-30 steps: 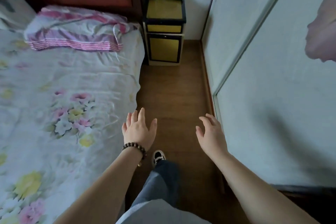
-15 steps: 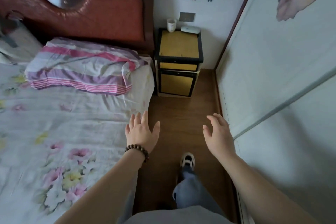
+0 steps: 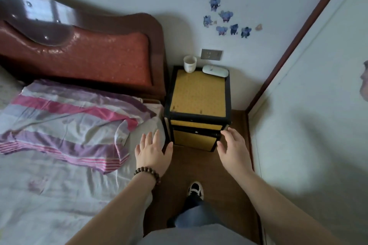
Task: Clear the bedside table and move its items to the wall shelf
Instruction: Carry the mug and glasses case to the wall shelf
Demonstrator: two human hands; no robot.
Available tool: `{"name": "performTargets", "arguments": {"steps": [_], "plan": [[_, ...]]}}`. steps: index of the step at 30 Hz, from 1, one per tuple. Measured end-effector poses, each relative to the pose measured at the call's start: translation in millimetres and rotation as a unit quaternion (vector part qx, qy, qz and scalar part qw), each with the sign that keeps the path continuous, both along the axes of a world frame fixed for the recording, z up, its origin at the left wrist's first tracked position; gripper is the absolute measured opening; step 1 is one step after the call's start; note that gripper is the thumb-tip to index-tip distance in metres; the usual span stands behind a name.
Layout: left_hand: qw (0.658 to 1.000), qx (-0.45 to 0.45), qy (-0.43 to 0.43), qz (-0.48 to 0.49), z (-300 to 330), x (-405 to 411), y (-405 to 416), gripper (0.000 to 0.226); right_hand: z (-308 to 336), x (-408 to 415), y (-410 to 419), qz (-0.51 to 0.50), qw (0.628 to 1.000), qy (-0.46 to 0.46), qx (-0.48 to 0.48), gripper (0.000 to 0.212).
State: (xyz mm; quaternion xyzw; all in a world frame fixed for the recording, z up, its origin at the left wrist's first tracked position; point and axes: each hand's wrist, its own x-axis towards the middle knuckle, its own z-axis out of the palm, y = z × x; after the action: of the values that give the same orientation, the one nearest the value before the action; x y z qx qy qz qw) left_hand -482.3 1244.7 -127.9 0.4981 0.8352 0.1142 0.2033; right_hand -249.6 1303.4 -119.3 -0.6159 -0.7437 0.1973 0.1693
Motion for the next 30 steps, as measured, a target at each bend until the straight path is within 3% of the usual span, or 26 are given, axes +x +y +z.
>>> {"name": "performTargets", "arguments": {"steps": [13,20,24,27,30], "plan": [[0.999,-0.048,-0.021,-0.016,-11,-13,221,0.067,-25,-15,209,-0.03,0.997,0.004,-0.068,0.041],[0.99,-0.063,-0.125,0.006,-54,-24,362,0.067,-67,-38,301,-0.062,0.992,-0.02,-0.107,0.043],[0.963,-0.04,-0.254,0.08,-94,-31,439,0.06,-102,-56,361,-0.074,0.989,-0.021,-0.126,0.042],[0.917,-0.022,-0.346,0.197,-120,-29,475,0.05,-125,-69,393,-0.089,0.988,-0.02,-0.127,0.039],[0.889,-0.019,-0.378,0.259,-143,-28,495,0.035,-147,-77,413,-0.097,0.986,-0.017,-0.134,0.041]]}}
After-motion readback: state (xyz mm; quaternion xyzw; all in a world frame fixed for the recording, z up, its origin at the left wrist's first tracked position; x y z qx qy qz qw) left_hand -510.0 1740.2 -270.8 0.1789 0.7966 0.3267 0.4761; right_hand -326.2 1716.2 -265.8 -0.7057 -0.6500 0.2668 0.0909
